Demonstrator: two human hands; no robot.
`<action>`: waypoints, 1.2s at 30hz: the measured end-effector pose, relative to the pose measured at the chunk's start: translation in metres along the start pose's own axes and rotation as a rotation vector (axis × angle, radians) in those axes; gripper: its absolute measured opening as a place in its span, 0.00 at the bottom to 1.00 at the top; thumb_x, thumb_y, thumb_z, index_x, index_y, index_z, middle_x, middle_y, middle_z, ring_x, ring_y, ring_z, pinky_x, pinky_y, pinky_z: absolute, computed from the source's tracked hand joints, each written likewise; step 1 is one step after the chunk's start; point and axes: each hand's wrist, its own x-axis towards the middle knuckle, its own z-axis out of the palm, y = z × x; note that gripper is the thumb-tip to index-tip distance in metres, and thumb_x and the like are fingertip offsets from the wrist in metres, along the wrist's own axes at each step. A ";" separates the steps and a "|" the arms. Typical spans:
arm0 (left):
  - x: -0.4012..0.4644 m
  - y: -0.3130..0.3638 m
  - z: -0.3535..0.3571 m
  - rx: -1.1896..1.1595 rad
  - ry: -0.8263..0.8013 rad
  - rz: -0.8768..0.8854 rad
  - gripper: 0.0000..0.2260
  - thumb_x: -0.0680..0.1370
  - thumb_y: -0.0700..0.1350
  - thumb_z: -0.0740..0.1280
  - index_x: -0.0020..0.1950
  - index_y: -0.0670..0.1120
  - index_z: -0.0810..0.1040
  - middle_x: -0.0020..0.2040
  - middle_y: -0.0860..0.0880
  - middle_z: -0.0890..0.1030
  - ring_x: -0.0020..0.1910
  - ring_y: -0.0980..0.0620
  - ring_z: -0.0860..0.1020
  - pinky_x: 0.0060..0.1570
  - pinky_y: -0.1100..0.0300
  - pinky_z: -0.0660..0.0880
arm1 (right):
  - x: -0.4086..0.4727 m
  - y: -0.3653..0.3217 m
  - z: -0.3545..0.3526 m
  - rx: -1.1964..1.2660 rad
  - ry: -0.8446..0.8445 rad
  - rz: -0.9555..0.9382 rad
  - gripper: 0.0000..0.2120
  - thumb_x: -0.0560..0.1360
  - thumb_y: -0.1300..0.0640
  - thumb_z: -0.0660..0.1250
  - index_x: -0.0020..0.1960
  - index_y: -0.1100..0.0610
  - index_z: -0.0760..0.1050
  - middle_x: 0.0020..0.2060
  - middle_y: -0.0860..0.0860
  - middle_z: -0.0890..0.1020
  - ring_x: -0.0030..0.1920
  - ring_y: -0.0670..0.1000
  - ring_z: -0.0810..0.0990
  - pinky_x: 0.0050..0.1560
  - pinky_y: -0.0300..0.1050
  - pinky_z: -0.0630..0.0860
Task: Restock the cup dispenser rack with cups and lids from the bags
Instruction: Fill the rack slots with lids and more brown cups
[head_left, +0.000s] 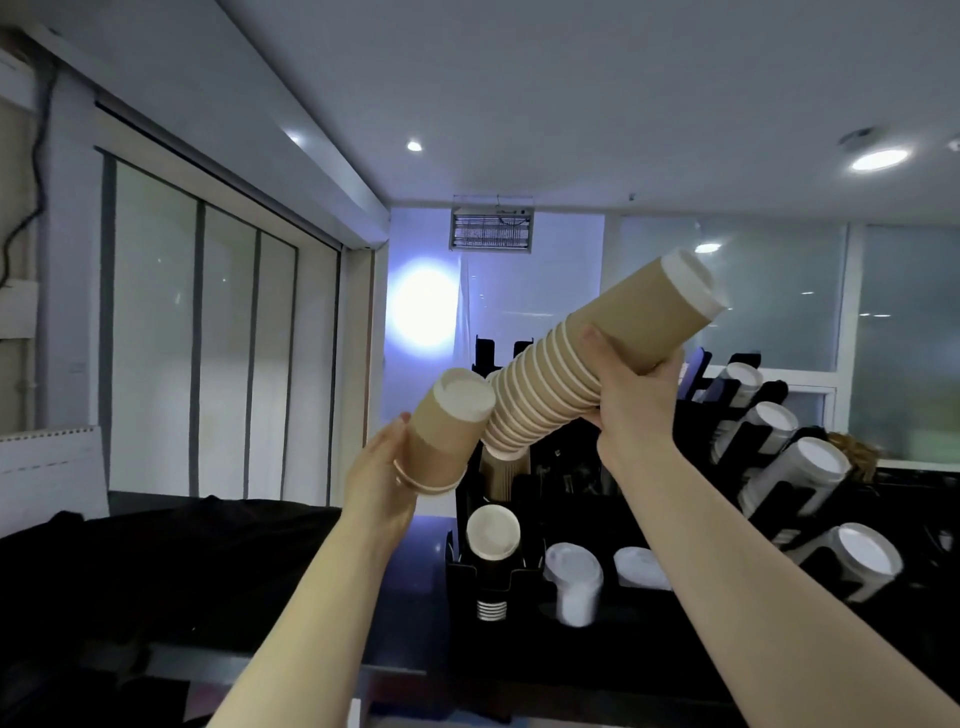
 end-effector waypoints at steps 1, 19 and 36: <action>0.000 -0.001 0.002 0.098 -0.049 0.030 0.19 0.78 0.45 0.66 0.67 0.39 0.72 0.65 0.41 0.76 0.61 0.44 0.77 0.62 0.51 0.72 | 0.000 0.001 0.002 -0.004 0.008 -0.008 0.34 0.62 0.53 0.80 0.63 0.46 0.67 0.56 0.45 0.79 0.56 0.50 0.80 0.58 0.58 0.77; 0.024 -0.026 0.033 1.067 -0.176 0.602 0.14 0.73 0.41 0.71 0.55 0.55 0.77 0.72 0.51 0.58 0.62 0.64 0.66 0.53 0.76 0.63 | 0.019 0.030 0.041 0.101 0.233 -0.113 0.35 0.62 0.50 0.80 0.61 0.45 0.64 0.51 0.37 0.77 0.46 0.33 0.78 0.50 0.37 0.74; -0.001 -0.023 0.056 0.549 -0.354 0.252 0.27 0.67 0.56 0.72 0.65 0.55 0.74 0.69 0.50 0.71 0.64 0.53 0.74 0.62 0.52 0.73 | 0.025 0.035 0.026 0.165 0.206 -0.049 0.31 0.64 0.54 0.80 0.60 0.46 0.66 0.53 0.45 0.81 0.50 0.46 0.82 0.56 0.54 0.79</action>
